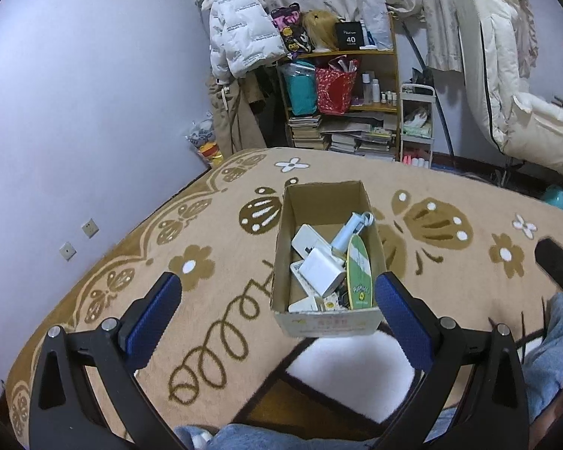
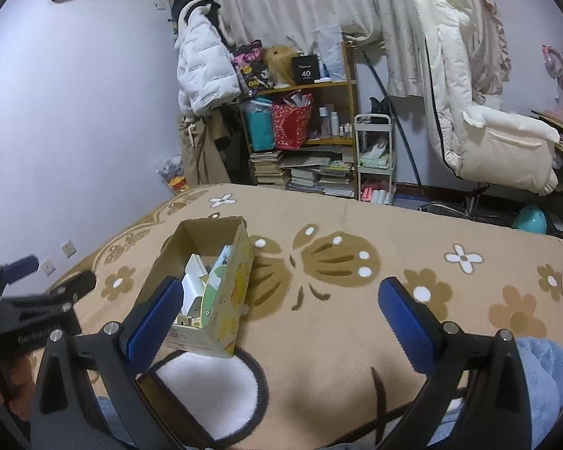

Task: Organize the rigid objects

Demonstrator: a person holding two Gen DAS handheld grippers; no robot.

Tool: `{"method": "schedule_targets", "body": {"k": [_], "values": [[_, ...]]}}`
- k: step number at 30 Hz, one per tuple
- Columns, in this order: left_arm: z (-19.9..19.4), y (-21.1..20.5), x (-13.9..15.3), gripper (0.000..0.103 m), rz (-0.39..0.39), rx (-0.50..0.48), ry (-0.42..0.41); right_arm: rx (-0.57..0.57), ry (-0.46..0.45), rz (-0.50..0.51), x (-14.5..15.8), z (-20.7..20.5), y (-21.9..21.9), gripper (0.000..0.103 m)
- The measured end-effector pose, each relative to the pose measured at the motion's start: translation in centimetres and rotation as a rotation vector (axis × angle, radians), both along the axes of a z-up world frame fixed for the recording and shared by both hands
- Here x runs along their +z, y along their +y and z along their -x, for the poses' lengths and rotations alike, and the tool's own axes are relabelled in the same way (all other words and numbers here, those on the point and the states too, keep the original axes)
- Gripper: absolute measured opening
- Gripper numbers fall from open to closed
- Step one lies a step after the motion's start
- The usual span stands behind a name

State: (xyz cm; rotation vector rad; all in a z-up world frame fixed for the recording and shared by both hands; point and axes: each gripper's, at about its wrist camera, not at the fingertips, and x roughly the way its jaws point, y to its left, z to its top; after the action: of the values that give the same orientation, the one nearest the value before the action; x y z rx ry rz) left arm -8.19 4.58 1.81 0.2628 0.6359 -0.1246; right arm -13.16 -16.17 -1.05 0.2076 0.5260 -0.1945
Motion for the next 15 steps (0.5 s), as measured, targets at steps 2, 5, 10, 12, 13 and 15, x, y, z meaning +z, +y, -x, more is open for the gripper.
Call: {"method": "schedule_targets", "body": {"k": [2, 5, 10, 12, 13, 15], "values": [[0.1, 0.0, -0.1, 0.102, -0.023, 0.008, -0.006, 0.000, 0.006, 0.004, -0.1, 0.0, 0.0, 0.103], [-0.1, 0.5, 0.0, 0.102, -0.008, 0.026, 0.010, 0.007, 0.018, 0.016, -0.2, 0.0, 0.0, 0.103], [-0.5, 1.1, 0.2, 0.102, 0.011, 0.040, 0.017, 0.009, 0.022, 0.024, -0.3, 0.1, 0.0, 0.103], [-0.5, 1.2, 0.2, 0.102, 0.017, 0.032, 0.021, 0.009, 0.025, 0.027, -0.3, 0.0, 0.0, 0.103], [-0.5, 1.2, 0.2, 0.102, 0.021, 0.028, 0.022, 0.008, 0.025, 0.028, -0.4, 0.1, 0.1, 0.103], [-0.5, 1.0, 0.1, 0.102, 0.012, 0.023, 0.020, 0.007, 0.028, 0.027, -0.4, 0.0, 0.0, 0.103]]}}
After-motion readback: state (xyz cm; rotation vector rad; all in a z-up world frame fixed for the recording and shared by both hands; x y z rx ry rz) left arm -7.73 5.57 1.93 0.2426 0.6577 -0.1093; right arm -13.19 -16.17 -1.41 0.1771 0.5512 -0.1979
